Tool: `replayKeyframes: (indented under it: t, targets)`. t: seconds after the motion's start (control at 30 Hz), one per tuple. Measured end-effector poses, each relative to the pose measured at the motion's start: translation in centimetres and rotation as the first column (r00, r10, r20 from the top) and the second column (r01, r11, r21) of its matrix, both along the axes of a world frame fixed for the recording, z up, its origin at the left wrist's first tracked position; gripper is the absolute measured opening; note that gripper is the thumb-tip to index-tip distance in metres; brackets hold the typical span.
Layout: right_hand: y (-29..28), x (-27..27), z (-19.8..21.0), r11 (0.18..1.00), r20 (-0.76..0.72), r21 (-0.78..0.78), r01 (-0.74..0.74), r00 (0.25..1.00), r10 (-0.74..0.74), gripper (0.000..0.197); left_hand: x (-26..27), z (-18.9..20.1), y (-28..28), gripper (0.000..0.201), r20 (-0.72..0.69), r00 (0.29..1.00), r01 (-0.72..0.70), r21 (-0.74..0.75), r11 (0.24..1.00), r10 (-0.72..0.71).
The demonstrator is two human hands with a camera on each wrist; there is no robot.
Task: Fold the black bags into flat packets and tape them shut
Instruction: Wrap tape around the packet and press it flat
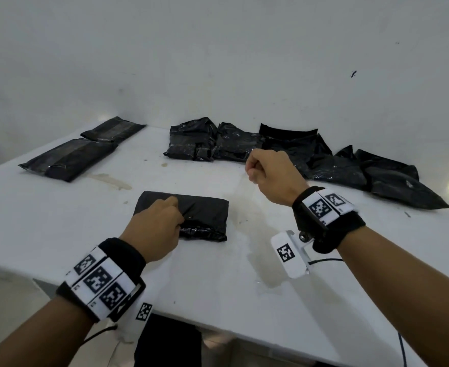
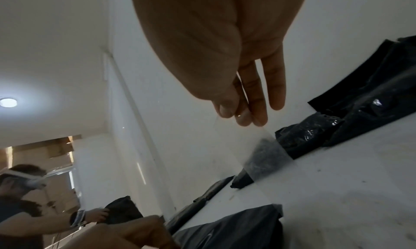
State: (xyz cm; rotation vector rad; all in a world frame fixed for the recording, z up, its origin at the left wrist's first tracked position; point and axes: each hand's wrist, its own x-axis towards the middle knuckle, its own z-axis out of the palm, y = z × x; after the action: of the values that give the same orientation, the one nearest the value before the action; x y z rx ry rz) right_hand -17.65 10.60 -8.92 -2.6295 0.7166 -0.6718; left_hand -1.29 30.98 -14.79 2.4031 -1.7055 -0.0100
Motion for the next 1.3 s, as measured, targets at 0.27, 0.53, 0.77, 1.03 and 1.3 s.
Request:
replayKeyframes:
  t: [0.27, 0.53, 0.77, 1.03, 1.3]
  targets:
    - [3.5, -2.1, 2.6, 0.997, 0.131, -0.075, -0.028, 0.991, 0.038, 0.018, -0.3, -0.9, 1.9, 0.035, -0.017, 1.000, 0.021, -0.085, 0.996, -0.023]
    - [7.2, -2.7, 4.6, 0.984, 0.196, -0.147, -0.104, 0.972, 0.132, 0.014, -0.2, -1.5, 2.8, 0.042, -0.098, 0.991, 0.079, -0.147, 0.986, -0.094]
    - [9.6, -2.3, 5.1, 0.965, 0.232, -0.180, -0.189, 0.945, 0.229, 0.010, -1.0, -1.9, 3.0, 0.044, -0.043, 0.995, 0.081, -0.145, 0.986, -0.088]
    - [10.6, -2.9, 7.3, 0.971, 0.349, -0.172, -0.167, 0.911, 0.219, 0.010, -1.5, -1.6, 2.6, 0.032, -0.161, 0.982, 0.084, -0.113, 0.990, -0.102]
    - [11.5, -2.4, 9.7, 0.974, 0.440, -0.131, -0.185, 0.870, 0.224, 0.011, -1.9, -1.9, 0.9, 0.016, -0.007, 0.998, -0.064, -0.287, 0.956, 0.065]
